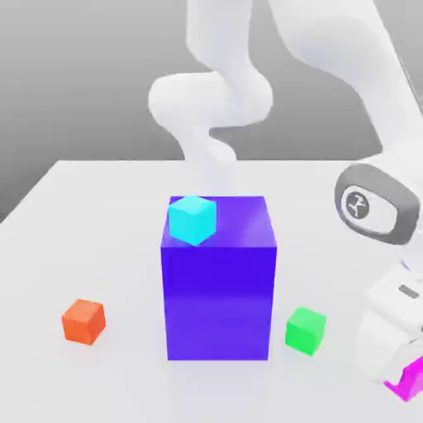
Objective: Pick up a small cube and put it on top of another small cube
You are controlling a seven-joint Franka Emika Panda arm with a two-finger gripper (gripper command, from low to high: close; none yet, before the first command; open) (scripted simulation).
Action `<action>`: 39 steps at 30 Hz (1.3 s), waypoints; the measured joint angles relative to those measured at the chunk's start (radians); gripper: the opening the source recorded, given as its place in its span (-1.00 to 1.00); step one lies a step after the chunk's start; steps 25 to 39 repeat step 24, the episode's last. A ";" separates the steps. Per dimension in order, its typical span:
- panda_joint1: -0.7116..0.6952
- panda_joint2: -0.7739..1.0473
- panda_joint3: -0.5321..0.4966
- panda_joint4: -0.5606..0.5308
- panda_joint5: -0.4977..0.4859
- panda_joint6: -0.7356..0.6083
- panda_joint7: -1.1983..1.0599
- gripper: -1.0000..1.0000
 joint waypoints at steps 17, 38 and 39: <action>-0.014 -0.372 0.011 -0.505 0.353 0.181 -0.798 -1.00; -0.004 -0.210 -0.039 -0.500 0.197 0.331 -0.692 1.00; -0.004 -0.210 -0.039 -0.500 0.197 0.331 -0.692 1.00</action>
